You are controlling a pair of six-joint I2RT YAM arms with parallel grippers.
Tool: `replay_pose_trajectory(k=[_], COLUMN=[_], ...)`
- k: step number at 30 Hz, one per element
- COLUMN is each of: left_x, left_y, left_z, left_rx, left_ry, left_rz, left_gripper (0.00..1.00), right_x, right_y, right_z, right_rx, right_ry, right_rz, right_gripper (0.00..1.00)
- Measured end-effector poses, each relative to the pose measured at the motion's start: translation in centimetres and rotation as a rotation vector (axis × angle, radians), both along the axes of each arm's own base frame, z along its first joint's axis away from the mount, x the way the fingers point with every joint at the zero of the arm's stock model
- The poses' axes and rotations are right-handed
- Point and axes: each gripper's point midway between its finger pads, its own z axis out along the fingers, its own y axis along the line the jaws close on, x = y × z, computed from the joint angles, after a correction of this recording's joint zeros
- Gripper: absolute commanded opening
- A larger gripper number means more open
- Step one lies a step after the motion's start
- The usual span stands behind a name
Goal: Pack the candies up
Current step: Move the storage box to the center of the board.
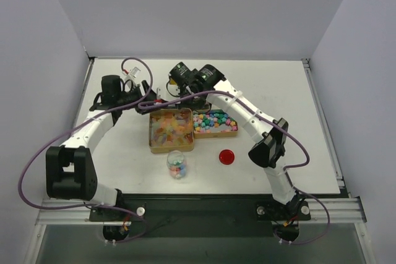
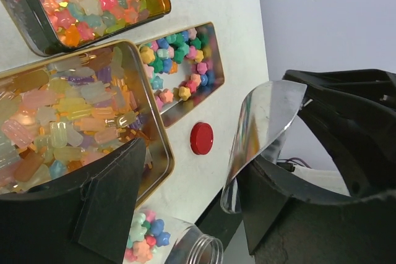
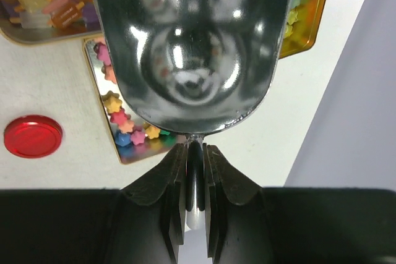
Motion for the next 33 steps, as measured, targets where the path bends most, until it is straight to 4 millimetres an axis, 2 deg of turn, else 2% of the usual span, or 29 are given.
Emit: replay_pose_trajectory(k=[7, 12, 15, 17, 22, 24, 26, 30, 31, 33], left_x=[0.6, 0.7, 1.1, 2.0, 3.7, 3.6, 3.2, 2.4, 2.3, 2.3], left_y=[-0.6, -0.7, -0.4, 1.2, 7.3, 7.9, 7.5, 6.8, 6.8, 7.5], left_z=[-0.4, -0.1, 1.0, 1.7, 3.2, 3.6, 3.6, 1.9, 1.1, -1.0], left_rx=[0.033, 0.039, 0.025, 0.027, 0.045, 0.057, 0.053, 0.024, 0.027, 0.053], left_ry=[-0.010, -0.029, -0.051, -0.069, -0.108, -0.121, -0.115, -0.037, -0.002, 0.083], left_rz=[-0.010, -0.022, -0.023, 0.020, 0.190, 0.205, 0.194, 0.177, 0.183, 0.220], left_gripper=[0.70, 0.70, 0.70, 0.70, 0.70, 0.70, 0.69, 0.59, 0.35, 0.01], right_x=[-0.8, -1.9, -2.4, -2.4, -1.0, -0.5, -0.3, -0.8, -1.0, -1.4], right_y=[1.7, 3.0, 2.6, 1.7, -1.0, -1.9, -2.0, -1.2, -1.0, -1.0], right_z=[1.7, 5.0, 6.0, 5.9, 4.2, 3.3, 3.1, 3.1, 2.9, 2.1], right_rx=[0.170, 0.364, 0.404, 0.413, 0.396, 0.383, 0.385, 0.395, 0.390, 0.358], right_ry=[0.040, 0.077, 0.075, 0.090, 0.125, 0.142, 0.147, 0.159, 0.161, 0.168], right_rz=[-0.039, -0.030, -0.019, -0.029, -0.101, -0.134, -0.144, -0.113, -0.102, -0.063], right_gripper=[0.00, 0.00, 0.00, 0.00, 0.00, 0.00, 0.00, 0.00, 0.00, 0.00])
